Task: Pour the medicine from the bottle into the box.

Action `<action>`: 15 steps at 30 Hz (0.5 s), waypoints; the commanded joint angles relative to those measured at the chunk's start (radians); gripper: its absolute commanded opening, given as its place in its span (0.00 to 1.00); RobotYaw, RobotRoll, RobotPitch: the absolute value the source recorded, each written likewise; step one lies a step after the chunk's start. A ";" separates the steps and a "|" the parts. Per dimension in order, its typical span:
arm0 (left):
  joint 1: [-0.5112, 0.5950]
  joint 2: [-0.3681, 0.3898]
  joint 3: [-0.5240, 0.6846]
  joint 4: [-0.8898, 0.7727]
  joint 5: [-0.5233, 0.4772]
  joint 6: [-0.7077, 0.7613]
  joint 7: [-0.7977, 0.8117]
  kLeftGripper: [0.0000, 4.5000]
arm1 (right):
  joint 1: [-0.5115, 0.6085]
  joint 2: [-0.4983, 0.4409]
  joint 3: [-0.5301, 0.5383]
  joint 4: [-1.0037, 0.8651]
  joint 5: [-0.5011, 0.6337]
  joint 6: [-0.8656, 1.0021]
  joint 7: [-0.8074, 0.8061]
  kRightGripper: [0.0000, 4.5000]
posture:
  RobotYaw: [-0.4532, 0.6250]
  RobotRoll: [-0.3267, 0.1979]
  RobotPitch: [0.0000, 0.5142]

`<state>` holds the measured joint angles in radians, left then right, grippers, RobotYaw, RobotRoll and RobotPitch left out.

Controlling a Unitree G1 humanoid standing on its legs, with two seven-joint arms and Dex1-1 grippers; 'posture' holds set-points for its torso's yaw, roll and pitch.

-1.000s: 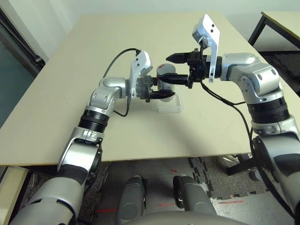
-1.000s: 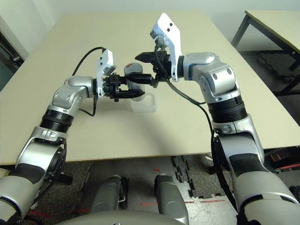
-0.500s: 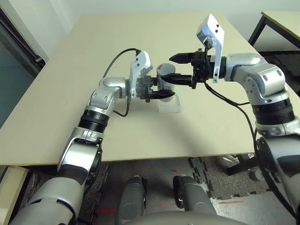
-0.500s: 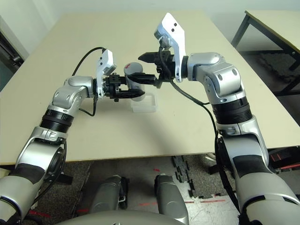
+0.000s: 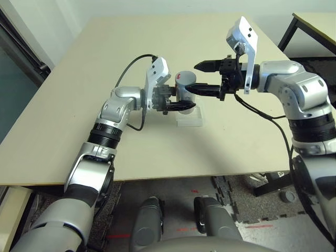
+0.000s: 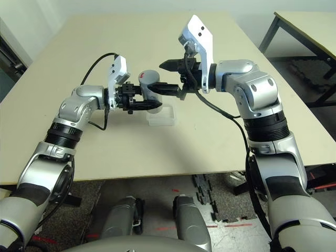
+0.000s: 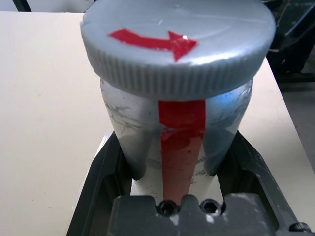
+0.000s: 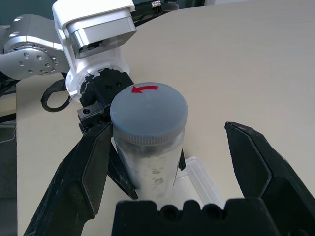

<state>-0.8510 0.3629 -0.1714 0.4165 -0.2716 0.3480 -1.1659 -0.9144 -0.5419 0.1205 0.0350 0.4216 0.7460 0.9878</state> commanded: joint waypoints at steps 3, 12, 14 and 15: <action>-0.004 0.002 -0.004 0.013 0.010 -0.013 -0.014 0.56 | 0.028 -0.034 -0.011 -0.052 0.029 0.038 0.027 1.00 | 0.41 0.62 0.18; -0.011 0.003 -0.003 0.025 0.011 -0.020 -0.016 0.56 | 0.029 -0.029 -0.014 -0.098 0.077 0.085 0.043 1.00 | 0.41 0.62 0.18; -0.013 0.003 -0.003 0.028 0.012 -0.021 -0.016 0.56 | 0.024 -0.020 -0.012 -0.093 0.079 0.084 0.037 1.00 | 0.41 0.62 0.18; -0.014 0.003 -0.003 0.029 0.012 -0.021 -0.016 0.56 | 0.022 -0.015 -0.010 -0.089 0.078 0.081 0.034 1.00 | 0.42 0.62 0.18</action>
<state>-0.8511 0.3639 -0.1715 0.4428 -0.2715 0.3370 -1.1686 -0.8851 -0.5618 0.1135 -0.0403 0.4911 0.8232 1.0259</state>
